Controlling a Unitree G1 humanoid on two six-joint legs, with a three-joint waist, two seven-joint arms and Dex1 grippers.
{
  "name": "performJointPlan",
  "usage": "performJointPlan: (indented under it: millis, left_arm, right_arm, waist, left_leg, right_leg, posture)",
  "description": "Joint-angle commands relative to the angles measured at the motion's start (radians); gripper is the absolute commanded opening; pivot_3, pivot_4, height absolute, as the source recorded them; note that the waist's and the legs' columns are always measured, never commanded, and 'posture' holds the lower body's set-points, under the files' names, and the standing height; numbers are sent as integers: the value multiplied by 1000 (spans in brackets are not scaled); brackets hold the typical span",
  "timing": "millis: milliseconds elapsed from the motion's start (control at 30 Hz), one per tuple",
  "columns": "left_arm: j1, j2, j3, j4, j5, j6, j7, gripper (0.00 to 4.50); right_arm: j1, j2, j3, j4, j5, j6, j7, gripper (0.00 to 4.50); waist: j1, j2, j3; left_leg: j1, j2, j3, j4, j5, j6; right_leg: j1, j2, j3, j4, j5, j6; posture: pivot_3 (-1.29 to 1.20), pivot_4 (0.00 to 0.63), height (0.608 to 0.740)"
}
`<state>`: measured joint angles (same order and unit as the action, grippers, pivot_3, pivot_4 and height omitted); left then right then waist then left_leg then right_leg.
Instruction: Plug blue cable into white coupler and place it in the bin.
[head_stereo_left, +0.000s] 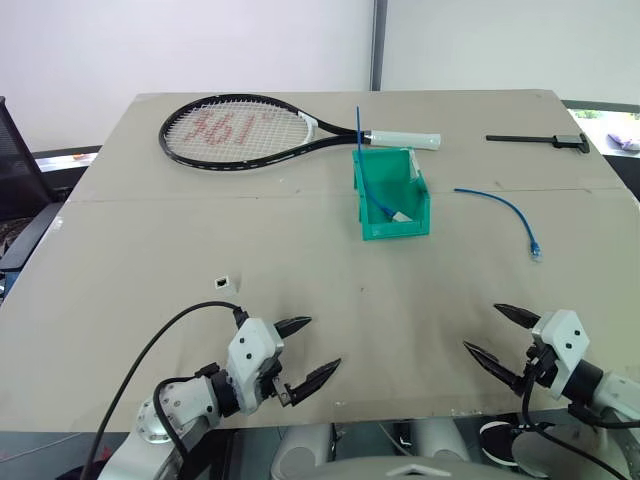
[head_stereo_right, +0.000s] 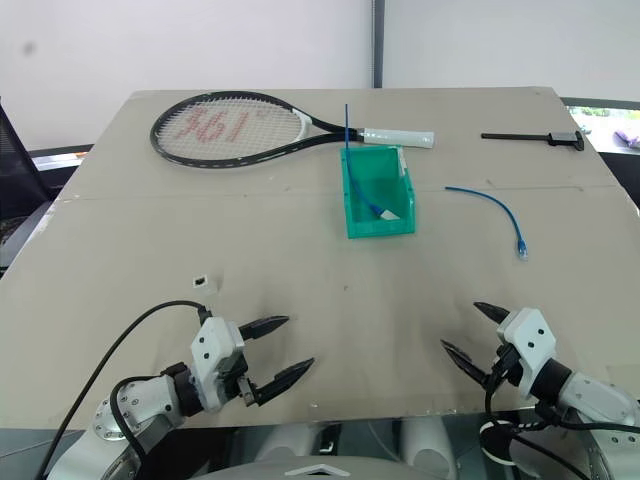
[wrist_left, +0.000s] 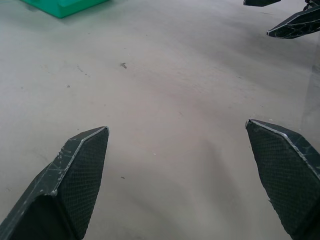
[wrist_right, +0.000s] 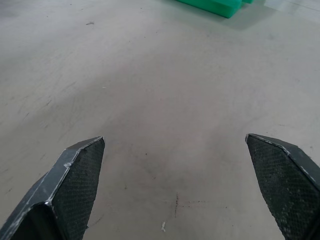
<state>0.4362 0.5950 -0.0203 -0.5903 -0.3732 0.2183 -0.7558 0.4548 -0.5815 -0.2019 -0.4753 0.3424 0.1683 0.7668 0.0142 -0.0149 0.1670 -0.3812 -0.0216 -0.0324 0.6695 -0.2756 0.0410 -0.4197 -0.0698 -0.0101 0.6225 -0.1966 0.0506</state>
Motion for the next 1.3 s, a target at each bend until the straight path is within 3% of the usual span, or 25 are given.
performJointPlan:
  millis: [33,267,667,900,1167,1300]
  left_arm:
    - [-18,4,-5,-41,-16,11,-5,4500]
    - [-118,23,29,-25,-96,47,-58,4500]
    - [-379,65,21,-112,-246,238,-50,4500]
    - [-410,17,21,-128,-284,273,10,4500]
    - [-439,-15,13,-117,-271,268,41,4500]
    - [-437,14,13,-92,-261,233,-27,4500]
  right_arm:
    - [-11,-7,-15,-55,15,11,-12,4452]
    - [-87,-46,-69,-85,50,91,-41,4452]
    - [-342,-231,-131,12,73,195,19,4452]
    - [-451,-288,-121,143,34,152,57,4452]
    - [-510,-279,-105,184,13,153,50,4452]
    - [-570,-361,-88,274,9,295,73,4452]
  waist:
    - [0,0,0]
    - [0,0,0]
    - [0,0,0]
    - [0,0,1]
    - [0,0,1]
    - [0,0,1]
  left_leg:
    - [0,0,0,0,0,0]
    - [0,0,0,0,0,0]
    - [0,-1,0,1,0,0]
    - [1,-1,1,1,0,0]
    - [1,-1,1,1,0,0]
    - [1,-2,1,1,0,0]
  right_leg:
    - [0,0,0,0,0,0]
    - [1,4,0,0,0,0]
    - [1,5,1,0,0,0]
    - [1,5,2,0,1,-1]
    - [1,6,2,1,3,-4]
    - [1,5,2,1,3,-4]
  posture:
    - [0,150,740]
    - [0,150,740]
    - [0,150,740]
    - [0,150,740]
    - [0,150,740]
    - [0,150,740]
